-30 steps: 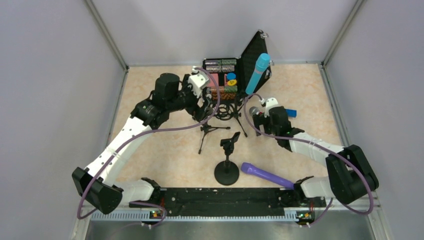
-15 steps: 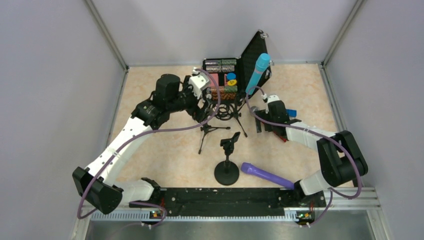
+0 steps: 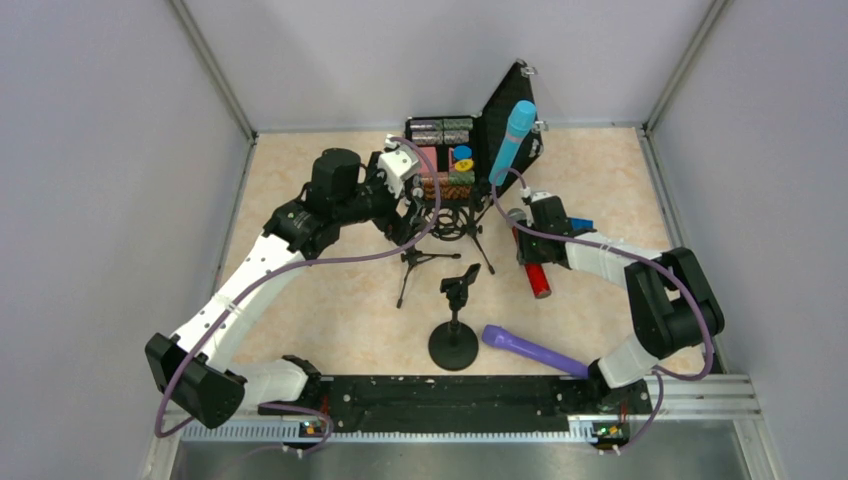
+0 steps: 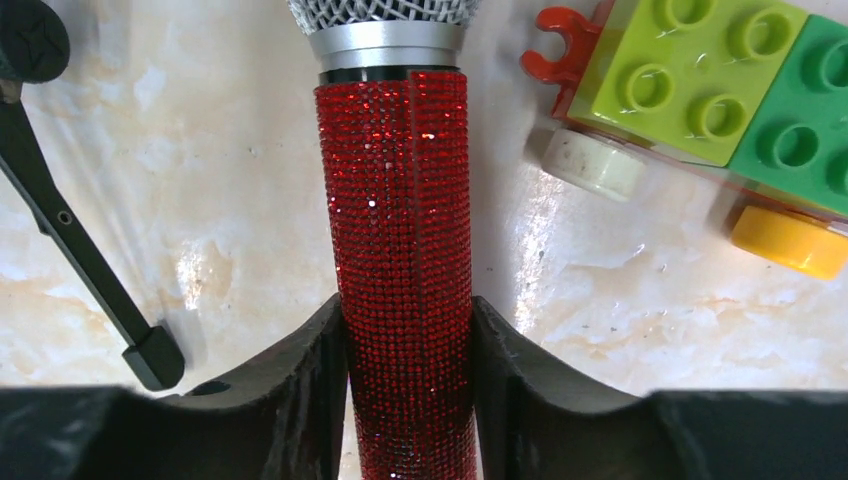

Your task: Attach the microphones to the stand

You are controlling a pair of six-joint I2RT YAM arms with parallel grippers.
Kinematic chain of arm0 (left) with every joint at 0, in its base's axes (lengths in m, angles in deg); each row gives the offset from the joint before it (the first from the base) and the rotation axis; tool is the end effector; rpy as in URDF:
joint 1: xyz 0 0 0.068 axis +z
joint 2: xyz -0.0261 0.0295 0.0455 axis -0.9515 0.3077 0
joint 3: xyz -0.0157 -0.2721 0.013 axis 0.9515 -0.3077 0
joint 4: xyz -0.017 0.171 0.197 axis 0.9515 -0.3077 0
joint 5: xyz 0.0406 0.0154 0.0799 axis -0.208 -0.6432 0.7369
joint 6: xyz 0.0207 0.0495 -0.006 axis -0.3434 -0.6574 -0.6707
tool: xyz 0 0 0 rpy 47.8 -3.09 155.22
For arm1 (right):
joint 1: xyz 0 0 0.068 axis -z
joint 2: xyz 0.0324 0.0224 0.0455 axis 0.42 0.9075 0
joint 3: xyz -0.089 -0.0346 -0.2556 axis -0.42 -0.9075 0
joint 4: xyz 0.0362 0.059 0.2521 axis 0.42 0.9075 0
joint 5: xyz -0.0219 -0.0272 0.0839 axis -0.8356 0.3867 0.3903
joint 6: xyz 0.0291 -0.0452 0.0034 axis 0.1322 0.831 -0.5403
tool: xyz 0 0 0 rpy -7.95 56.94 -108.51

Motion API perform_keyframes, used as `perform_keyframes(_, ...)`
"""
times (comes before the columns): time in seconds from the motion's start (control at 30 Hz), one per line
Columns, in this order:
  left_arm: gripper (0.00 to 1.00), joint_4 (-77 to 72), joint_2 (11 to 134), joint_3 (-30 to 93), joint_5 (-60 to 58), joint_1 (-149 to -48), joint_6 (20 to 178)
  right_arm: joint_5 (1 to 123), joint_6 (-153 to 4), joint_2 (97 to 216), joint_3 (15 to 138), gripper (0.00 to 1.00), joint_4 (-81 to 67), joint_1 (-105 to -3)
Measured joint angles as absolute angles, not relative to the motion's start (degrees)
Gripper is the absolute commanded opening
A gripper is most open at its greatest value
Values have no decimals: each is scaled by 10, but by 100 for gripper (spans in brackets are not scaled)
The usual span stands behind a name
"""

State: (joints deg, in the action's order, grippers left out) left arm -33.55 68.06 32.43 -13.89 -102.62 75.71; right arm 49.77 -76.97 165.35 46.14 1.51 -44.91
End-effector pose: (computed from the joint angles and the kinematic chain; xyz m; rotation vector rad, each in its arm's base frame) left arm 0.2279 -0.1493 0.3832 0.9558 1.8144 -0.5764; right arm 0.2830 0.1006 0.1593 -0.2013 2.5001 0.1184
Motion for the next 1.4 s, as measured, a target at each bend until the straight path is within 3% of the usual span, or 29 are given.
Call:
perform_keyframes(0.27, 95, -335, 680, 323, -141, -1026, 758, 503, -815, 1653, 465, 25, 26, -449)
perform_keyframes(0.43, 95, -334, 681, 320, -141, -1026, 758, 508, -838, 1633, 454, 28, 49, -449)
perform_keyframes(0.53, 95, -332, 681, 319, -141, -1026, 758, 513, -843, 1612, 438, 43, 63, -449)
perform_keyframes(0.67, 95, -331, 680, 317, -144, -1026, 758, 519, -843, 1603, 434, 71, 77, -449)
perform_keyframes(0.73, 95, -331, 680, 317, -145, -1026, 758, 517, -837, 1601, 434, 79, 78, -449)
perform_keyframes(0.9, 95, -330, 680, 314, -145, -1026, 758, 500, -828, 1605, 442, 80, 86, -449)
perform_keyframes(1.1, 95, -330, 680, 313, -145, -1026, 758, 485, -824, 1645, 476, 67, 83, -449)
perform_keyframes(1.13, 95, -330, 680, 313, -145, -1026, 758, 484, -823, 1649, 480, 62, 82, -449)
perform_keyframes(1.27, 95, -330, 680, 312, -145, -1026, 758, 479, -817, 1658, 484, 22, 74, -449)
perform_keyframes(1.37, 95, -330, 680, 311, -145, -1026, 758, 480, -821, 1658, 484, 2, 72, -449)
perform_keyframes(1.4, 95, -330, 680, 310, -145, -1026, 758, 481, -821, 1658, 484, 0, 71, -448)
